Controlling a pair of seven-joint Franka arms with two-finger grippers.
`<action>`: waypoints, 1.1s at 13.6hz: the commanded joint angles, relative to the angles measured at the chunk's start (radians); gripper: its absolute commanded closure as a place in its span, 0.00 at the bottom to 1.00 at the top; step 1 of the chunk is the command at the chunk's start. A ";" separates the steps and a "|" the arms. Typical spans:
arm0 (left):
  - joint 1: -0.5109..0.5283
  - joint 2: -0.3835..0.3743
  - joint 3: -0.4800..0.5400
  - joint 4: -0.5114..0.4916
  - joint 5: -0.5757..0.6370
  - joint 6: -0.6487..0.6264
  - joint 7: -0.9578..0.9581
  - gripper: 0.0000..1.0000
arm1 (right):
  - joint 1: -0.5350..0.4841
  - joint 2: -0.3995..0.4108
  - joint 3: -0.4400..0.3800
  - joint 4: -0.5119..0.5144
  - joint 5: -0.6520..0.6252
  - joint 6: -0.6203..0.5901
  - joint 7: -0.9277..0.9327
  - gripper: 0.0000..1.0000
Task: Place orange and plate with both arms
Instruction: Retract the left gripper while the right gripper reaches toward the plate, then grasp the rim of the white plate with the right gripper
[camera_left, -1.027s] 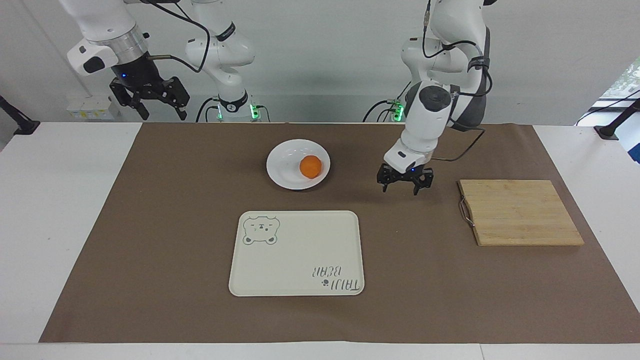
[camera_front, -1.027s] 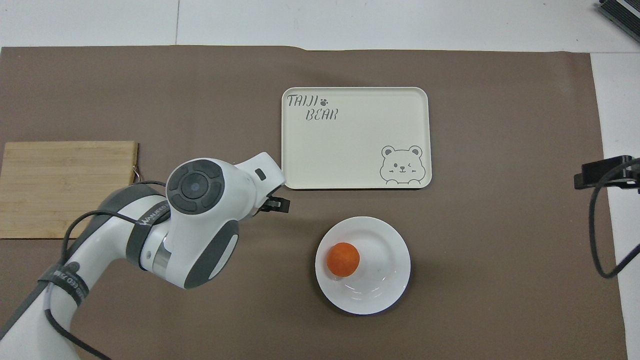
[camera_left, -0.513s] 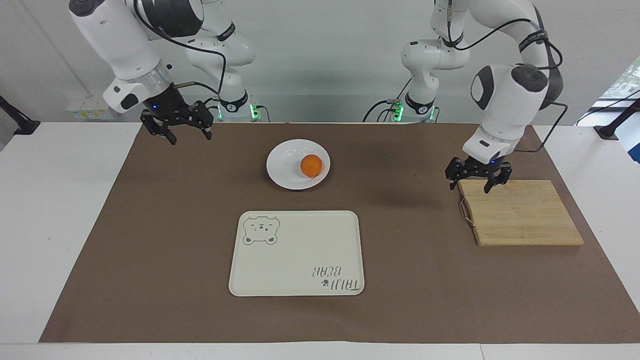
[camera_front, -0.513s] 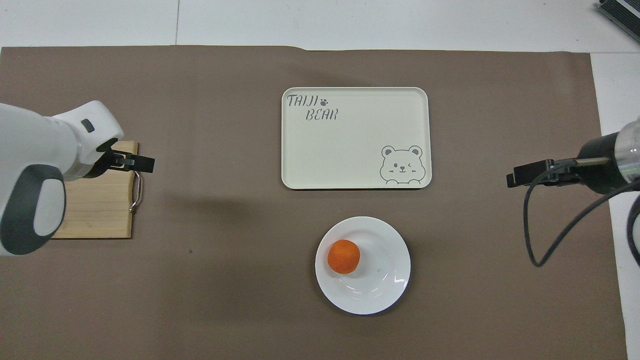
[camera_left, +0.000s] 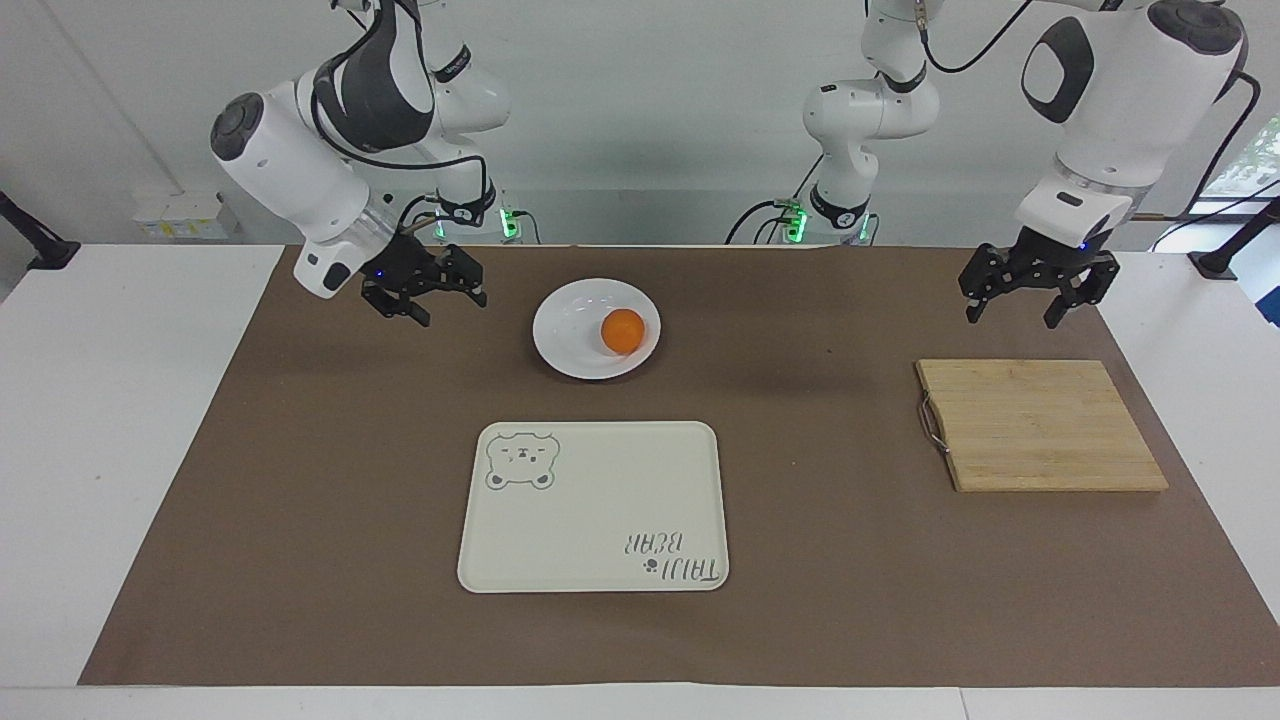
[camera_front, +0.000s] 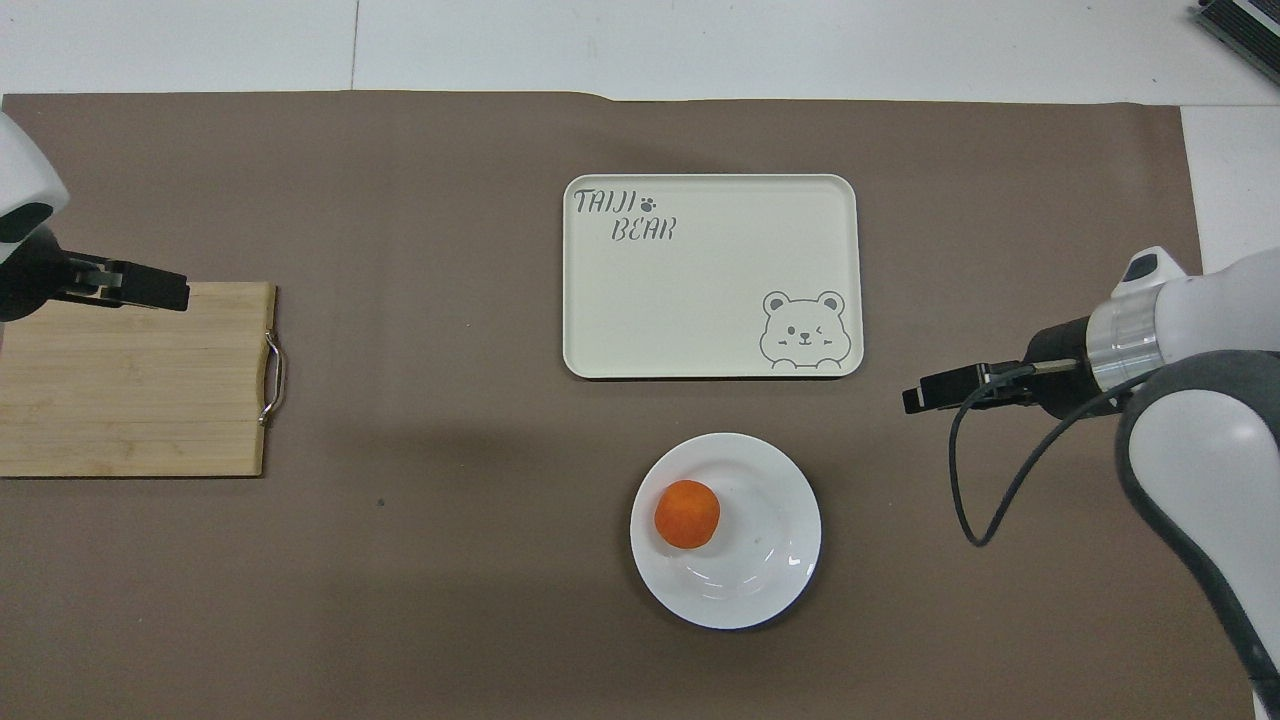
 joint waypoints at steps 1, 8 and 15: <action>0.015 0.021 -0.009 0.090 0.020 -0.089 0.010 0.00 | -0.004 -0.035 -0.001 -0.133 0.113 0.071 -0.109 0.00; 0.061 0.013 -0.003 0.107 0.015 -0.123 -0.001 0.00 | -0.001 -0.034 -0.001 -0.356 0.391 0.206 -0.315 0.00; 0.059 0.004 -0.003 0.101 0.013 -0.162 -0.047 0.00 | 0.010 -0.009 -0.001 -0.486 0.573 0.213 -0.427 0.00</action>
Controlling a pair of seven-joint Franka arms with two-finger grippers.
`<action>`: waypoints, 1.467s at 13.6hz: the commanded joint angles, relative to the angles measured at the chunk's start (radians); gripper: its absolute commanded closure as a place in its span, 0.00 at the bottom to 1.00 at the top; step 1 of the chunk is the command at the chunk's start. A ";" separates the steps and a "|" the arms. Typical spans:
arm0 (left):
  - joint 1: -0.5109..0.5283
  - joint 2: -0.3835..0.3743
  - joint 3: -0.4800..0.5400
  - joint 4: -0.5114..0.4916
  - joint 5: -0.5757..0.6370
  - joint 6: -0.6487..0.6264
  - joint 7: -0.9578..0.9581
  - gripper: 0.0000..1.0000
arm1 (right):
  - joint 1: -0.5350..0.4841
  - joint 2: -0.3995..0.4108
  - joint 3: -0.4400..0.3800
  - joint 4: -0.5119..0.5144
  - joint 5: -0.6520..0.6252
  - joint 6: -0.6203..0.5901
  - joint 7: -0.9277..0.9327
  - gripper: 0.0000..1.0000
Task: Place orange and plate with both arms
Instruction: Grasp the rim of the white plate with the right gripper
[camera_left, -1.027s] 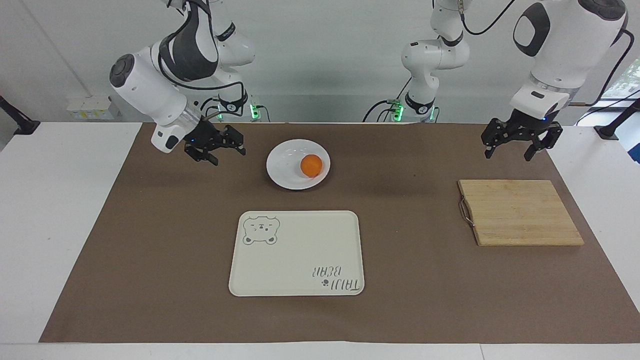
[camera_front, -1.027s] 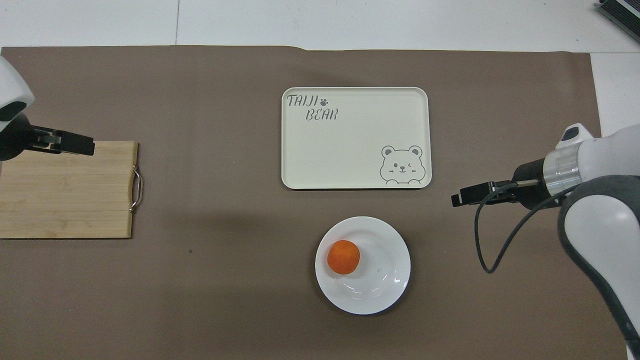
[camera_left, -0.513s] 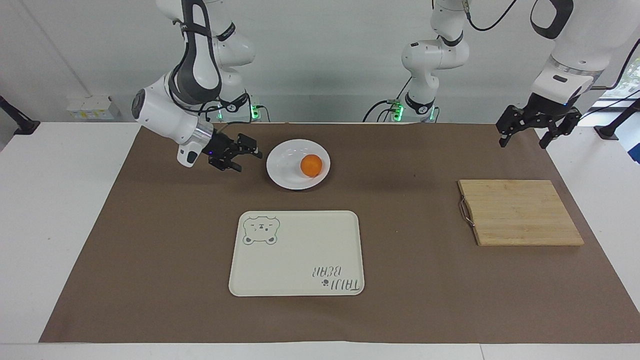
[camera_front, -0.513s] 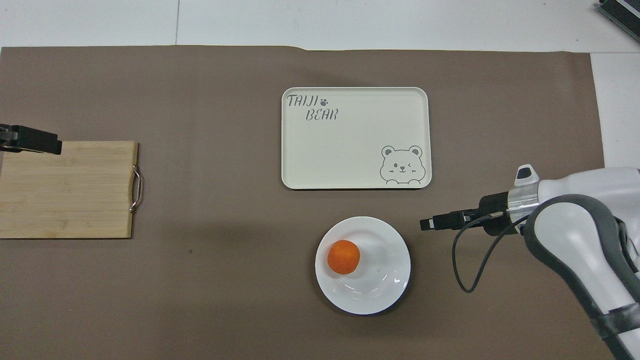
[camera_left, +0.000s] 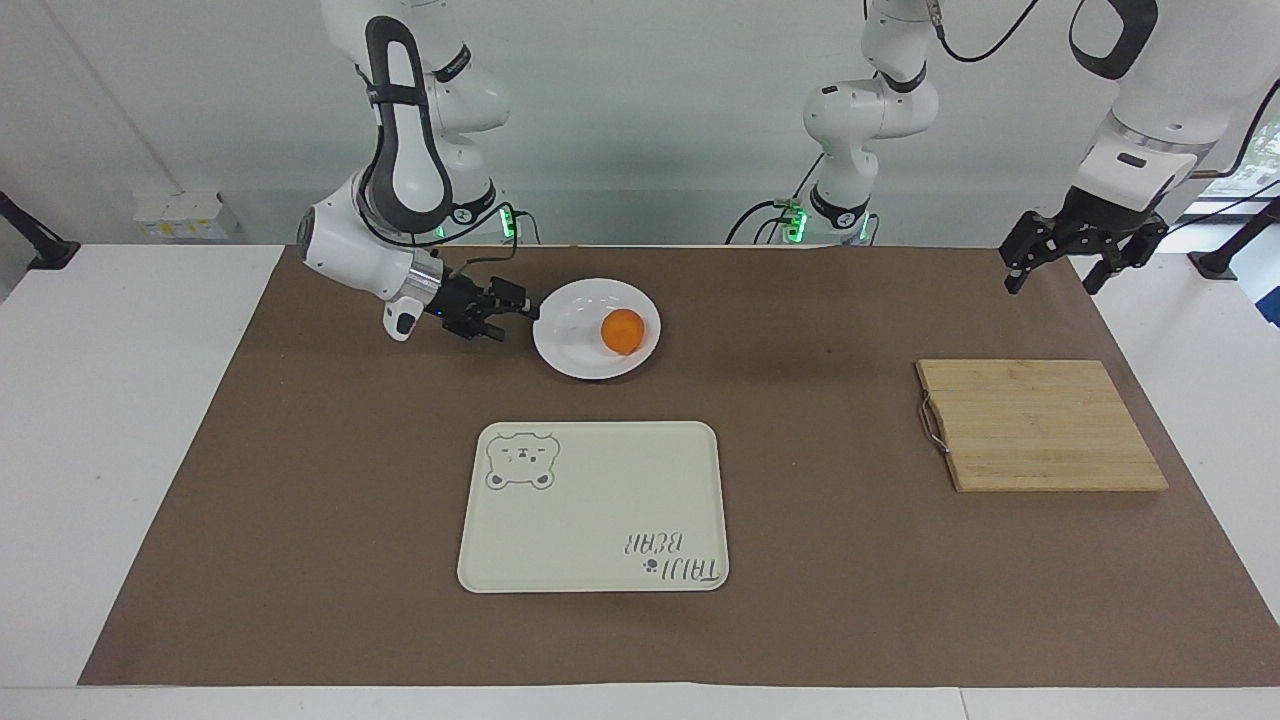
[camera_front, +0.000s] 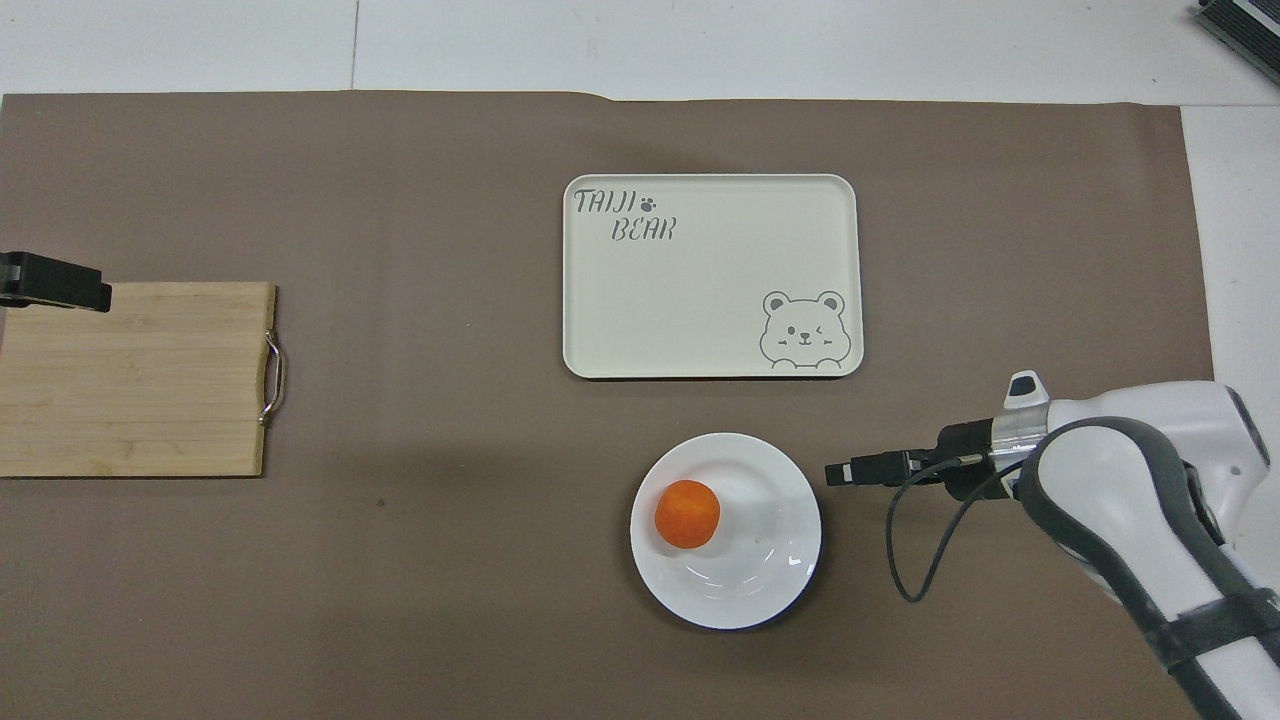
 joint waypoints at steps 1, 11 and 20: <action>0.009 -0.001 -0.006 0.024 0.012 -0.068 -0.016 0.00 | -0.002 0.010 -0.001 -0.062 0.076 0.023 -0.118 0.00; -0.006 -0.010 -0.011 0.022 0.002 -0.080 -0.011 0.00 | 0.047 0.038 -0.001 -0.111 0.228 0.065 -0.137 0.00; 0.003 -0.012 -0.009 0.022 0.002 -0.080 -0.011 0.00 | 0.094 0.050 -0.002 -0.123 0.291 0.102 -0.140 0.54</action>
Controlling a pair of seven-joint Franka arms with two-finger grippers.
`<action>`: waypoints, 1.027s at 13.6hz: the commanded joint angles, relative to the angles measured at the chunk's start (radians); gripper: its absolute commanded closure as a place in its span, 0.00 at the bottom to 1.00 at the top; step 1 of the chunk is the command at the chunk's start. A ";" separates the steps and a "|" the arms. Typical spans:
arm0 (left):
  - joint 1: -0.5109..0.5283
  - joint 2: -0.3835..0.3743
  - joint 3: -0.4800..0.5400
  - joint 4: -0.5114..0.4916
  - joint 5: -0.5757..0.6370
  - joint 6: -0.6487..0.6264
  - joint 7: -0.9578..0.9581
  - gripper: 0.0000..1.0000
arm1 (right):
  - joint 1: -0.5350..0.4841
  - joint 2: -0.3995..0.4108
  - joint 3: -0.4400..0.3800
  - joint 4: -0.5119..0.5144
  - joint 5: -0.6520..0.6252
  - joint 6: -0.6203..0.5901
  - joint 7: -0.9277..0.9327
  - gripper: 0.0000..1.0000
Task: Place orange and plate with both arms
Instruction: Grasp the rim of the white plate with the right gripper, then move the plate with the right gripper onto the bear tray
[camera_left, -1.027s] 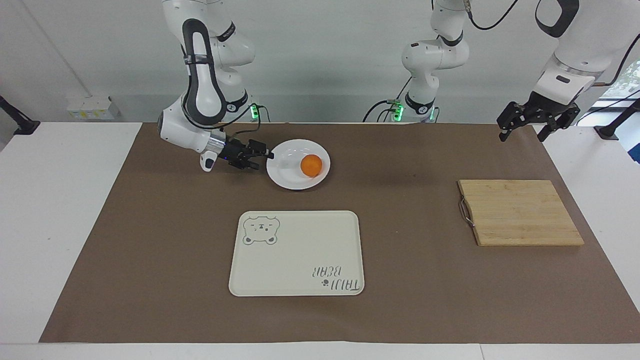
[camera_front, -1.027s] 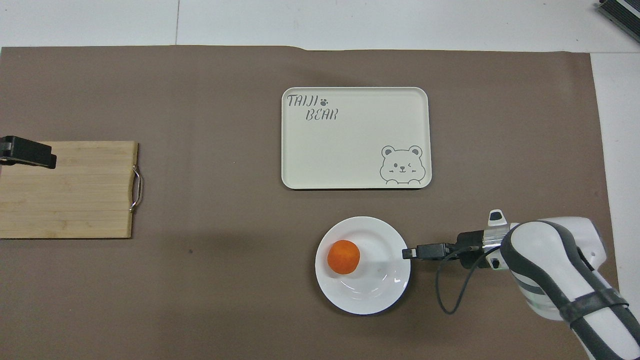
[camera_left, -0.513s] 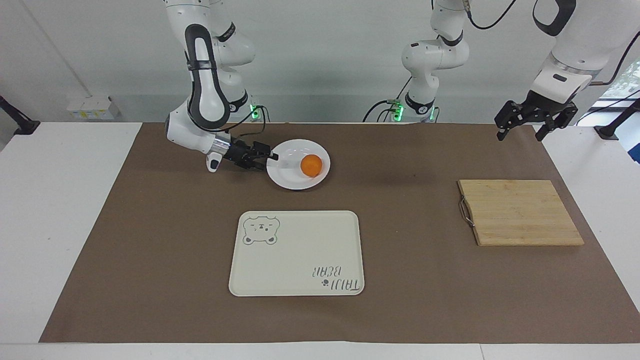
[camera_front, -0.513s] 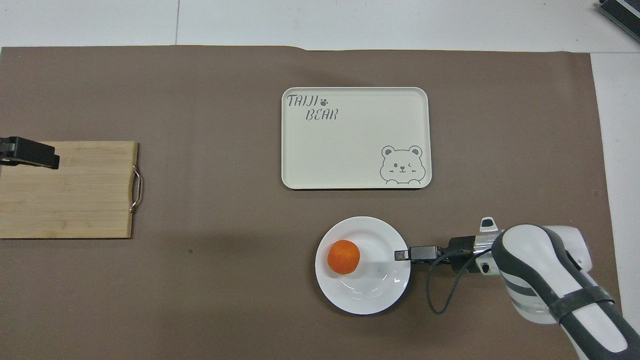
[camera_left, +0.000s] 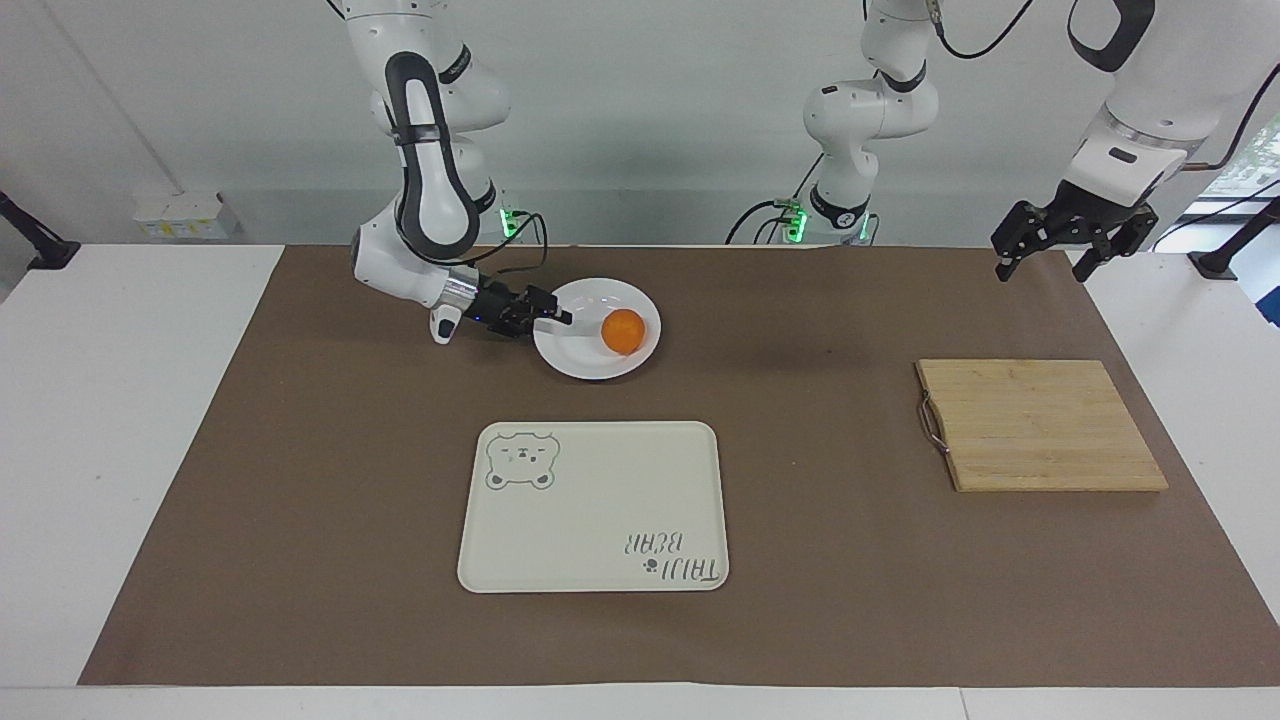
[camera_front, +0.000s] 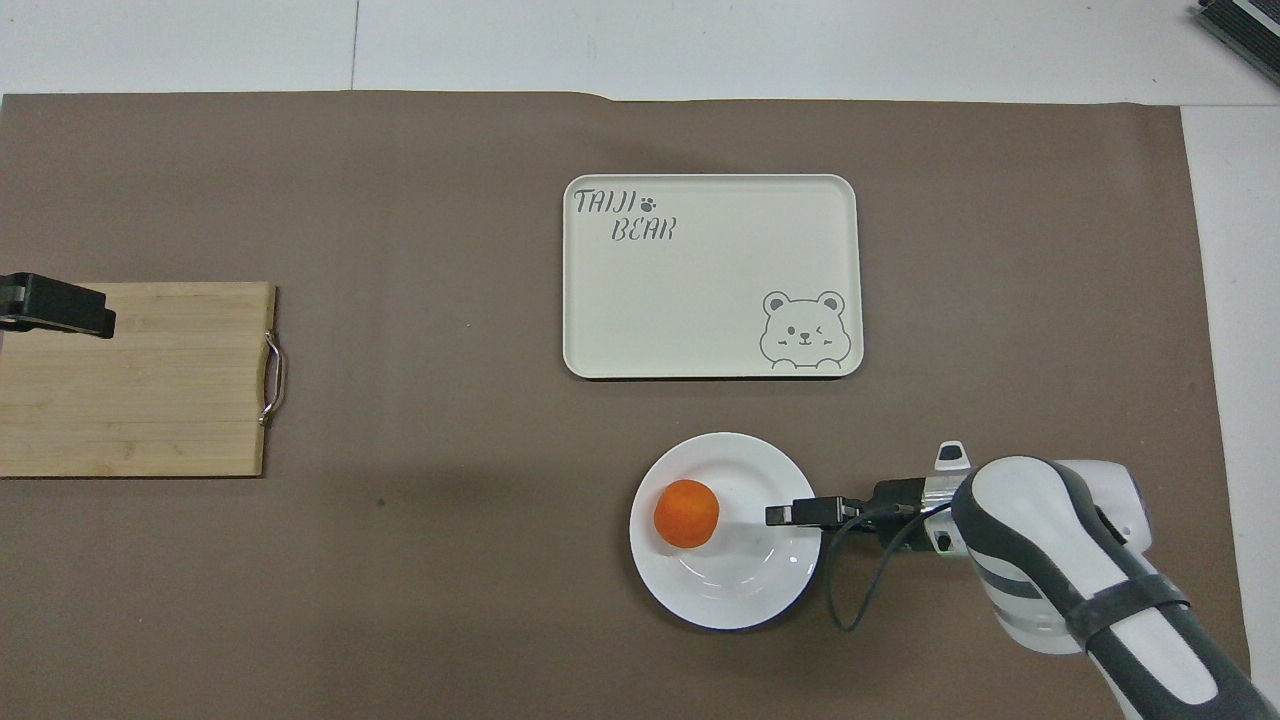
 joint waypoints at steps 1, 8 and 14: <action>0.005 -0.002 -0.003 0.016 0.002 -0.018 -0.009 0.00 | -0.006 0.000 0.001 -0.011 0.038 0.010 -0.037 0.58; 0.005 -0.002 -0.003 0.016 0.002 -0.018 -0.010 0.00 | -0.006 0.011 0.001 0.000 0.038 0.010 -0.034 1.00; 0.005 -0.002 -0.003 0.016 0.002 -0.018 -0.010 0.00 | -0.013 0.028 0.002 0.059 0.038 -0.021 -0.203 1.00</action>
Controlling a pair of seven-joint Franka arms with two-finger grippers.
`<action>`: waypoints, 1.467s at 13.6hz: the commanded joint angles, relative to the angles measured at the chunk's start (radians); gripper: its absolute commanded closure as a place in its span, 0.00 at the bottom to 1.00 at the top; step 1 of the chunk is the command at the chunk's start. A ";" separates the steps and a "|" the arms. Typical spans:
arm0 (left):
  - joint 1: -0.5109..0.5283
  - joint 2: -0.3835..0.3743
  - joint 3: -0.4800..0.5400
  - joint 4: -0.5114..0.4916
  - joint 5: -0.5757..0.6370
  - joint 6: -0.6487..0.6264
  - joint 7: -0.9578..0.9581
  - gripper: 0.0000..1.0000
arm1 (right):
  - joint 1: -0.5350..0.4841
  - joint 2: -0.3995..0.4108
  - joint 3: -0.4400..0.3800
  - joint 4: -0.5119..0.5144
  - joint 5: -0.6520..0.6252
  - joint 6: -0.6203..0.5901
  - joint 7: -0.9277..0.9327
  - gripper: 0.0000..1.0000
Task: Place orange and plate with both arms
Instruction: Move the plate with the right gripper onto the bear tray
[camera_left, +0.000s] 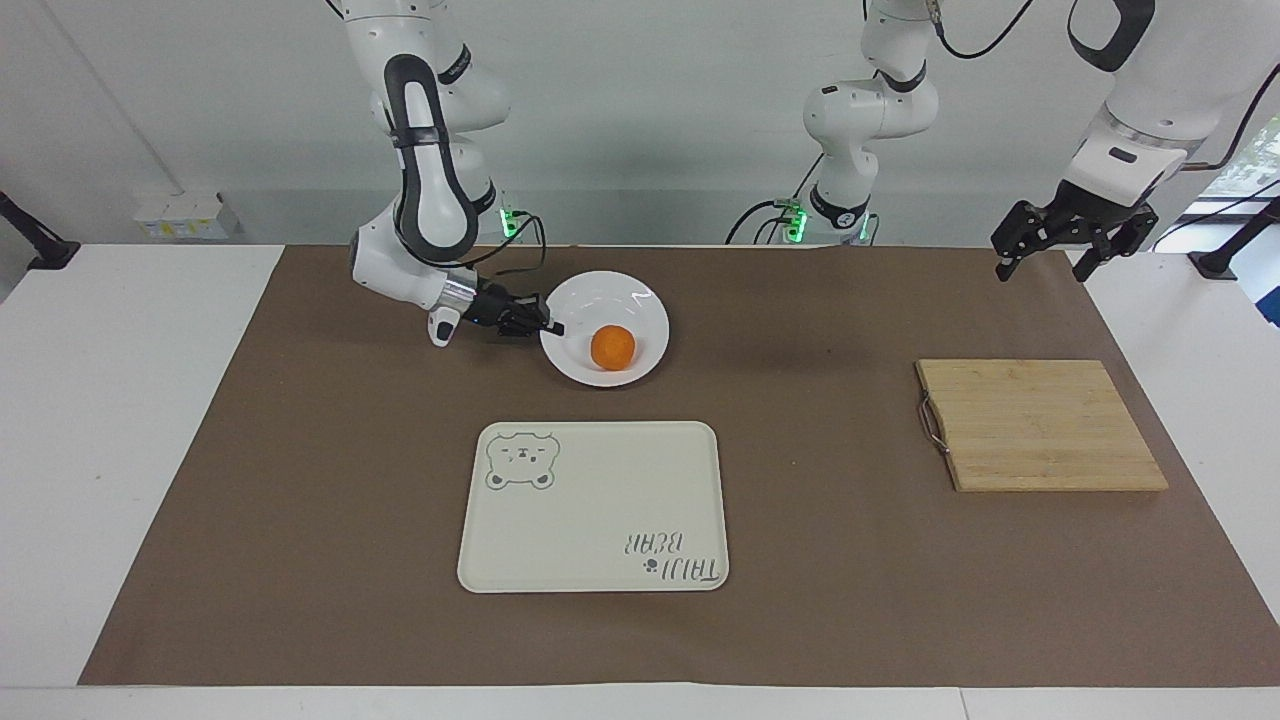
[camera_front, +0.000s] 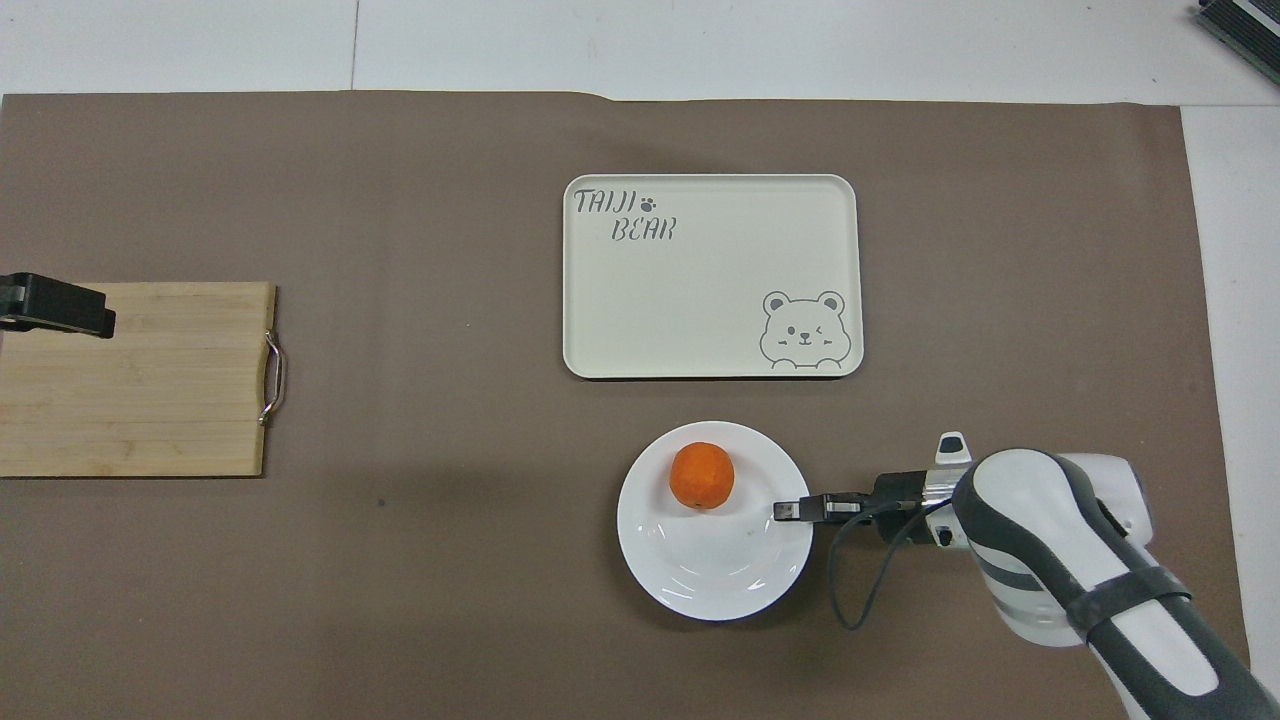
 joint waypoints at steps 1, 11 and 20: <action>0.005 -0.002 -0.003 0.016 0.004 -0.018 -0.010 0.00 | -0.016 0.016 0.004 0.034 0.045 -0.030 -0.142 1.00; 0.005 -0.002 -0.003 0.016 0.002 -0.018 -0.010 0.00 | -0.041 0.049 -0.004 0.196 0.129 -0.097 -0.075 1.00; 0.005 -0.002 -0.003 0.016 0.002 -0.018 -0.009 0.00 | -0.026 0.264 -0.002 0.589 -0.021 -0.093 0.211 1.00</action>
